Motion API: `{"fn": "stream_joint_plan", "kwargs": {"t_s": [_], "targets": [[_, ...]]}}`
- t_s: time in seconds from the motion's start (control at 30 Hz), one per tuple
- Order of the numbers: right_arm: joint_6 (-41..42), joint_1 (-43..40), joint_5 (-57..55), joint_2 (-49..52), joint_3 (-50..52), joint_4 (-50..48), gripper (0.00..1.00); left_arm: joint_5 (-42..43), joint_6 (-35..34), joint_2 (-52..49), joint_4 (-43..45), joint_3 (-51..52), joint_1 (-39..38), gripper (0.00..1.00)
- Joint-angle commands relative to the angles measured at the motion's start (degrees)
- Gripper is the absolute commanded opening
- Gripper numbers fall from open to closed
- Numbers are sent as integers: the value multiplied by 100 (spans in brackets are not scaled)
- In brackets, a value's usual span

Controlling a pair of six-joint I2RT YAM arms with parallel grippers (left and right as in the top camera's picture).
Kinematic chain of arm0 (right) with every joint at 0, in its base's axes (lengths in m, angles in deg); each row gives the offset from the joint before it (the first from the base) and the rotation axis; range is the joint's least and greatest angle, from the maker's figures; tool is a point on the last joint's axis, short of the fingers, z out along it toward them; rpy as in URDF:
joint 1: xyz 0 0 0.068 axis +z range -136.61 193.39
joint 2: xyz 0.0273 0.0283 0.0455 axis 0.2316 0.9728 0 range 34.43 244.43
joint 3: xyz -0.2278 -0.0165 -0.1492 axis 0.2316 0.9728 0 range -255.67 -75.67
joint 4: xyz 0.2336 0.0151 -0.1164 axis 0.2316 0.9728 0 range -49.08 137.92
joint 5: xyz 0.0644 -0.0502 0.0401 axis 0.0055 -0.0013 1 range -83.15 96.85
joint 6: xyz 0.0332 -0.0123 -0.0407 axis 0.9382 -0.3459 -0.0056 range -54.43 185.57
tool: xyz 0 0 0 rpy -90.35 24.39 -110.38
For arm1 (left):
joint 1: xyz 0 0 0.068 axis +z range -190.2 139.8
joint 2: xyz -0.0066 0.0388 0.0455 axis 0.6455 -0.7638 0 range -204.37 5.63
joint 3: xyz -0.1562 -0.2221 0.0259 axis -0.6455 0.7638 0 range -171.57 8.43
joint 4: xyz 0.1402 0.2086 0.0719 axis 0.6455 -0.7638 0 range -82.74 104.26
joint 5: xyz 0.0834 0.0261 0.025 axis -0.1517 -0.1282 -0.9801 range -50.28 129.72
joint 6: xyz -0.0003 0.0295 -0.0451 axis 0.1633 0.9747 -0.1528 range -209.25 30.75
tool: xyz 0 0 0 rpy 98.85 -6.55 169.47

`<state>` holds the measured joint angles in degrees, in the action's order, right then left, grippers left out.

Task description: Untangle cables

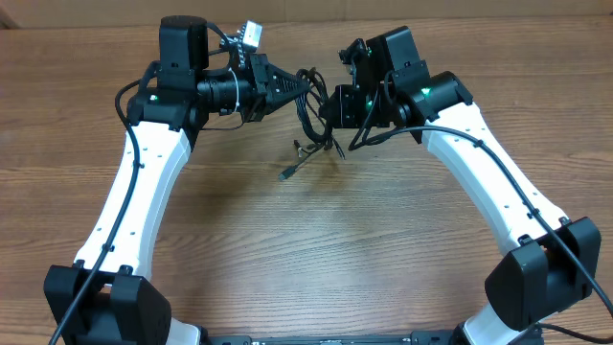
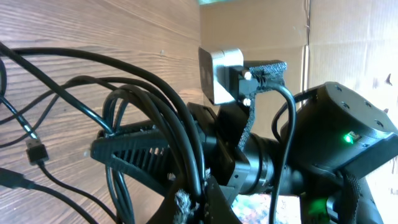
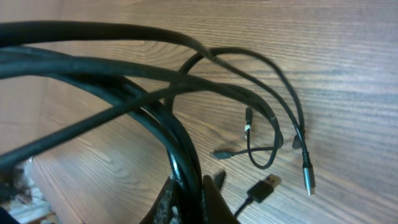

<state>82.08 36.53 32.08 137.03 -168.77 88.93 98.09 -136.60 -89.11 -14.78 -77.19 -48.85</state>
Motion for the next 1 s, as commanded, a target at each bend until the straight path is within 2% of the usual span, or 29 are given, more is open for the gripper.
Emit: {"fn": "stream_joint_plan", "kwargs": {"t_s": [0.0, 0.03, 0.07, 0.17, 0.3, 0.37, 0.5, 0.57, 0.63, 0.73, 0.8, 0.93, 0.97], "targets": [[-2, -46, 31, -31, 11, 208, 4, -820, -243, 35, -251, -74, -26, 4], [-2, -72, 31, -50, 11, 249, 4, -1091, -243, 35, -374, -74, -24, 4], [-4, -142, 28, -144, 11, 369, 4, -1764, -243, 35, -691, -74, -24, 4], [-7, -260, 46, -529, 9, 507, 4, -3040, -243, 35, -1460, -74, -28, 4], [-52, -258, 595, -1014, 9, 367, 4, -3718, -232, 35, -2059, -72, -39, 4], [-55, -258, 1045, -1217, 9, 195, 4, -3864, 9, 35, -2302, -72, -39, 4], [-52, -264, 1823, -1377, 9, -136, 4, -3891, 667, 33, -2632, -72, -50, 4], [-48, -264, 2358, -1384, 9, -378, 4, -3891, 1252, 33, -2782, -72, -107, 4], [-20, -269, 2347, -1384, 9, -492, 4, -3884, 1543, 33, -2820, -72, -151, 4], [234, -354, 1952, -1384, 9, -393, 4, -3882, 1718, 33, -2802, -72, -188, 4], [481, -442, 1303, -1384, 9, -92, 4, -3740, 1794, 33, -2677, -72, -186, 4], [638, -573, 72, -1381, 9, 573, 4, -2844, 2385, 33, -2151, -72, -186, 4], [640, -612, -153, -1381, 9, 702, 4, -2881, 2496, 33, -2122, -72, -186, 4]]}}
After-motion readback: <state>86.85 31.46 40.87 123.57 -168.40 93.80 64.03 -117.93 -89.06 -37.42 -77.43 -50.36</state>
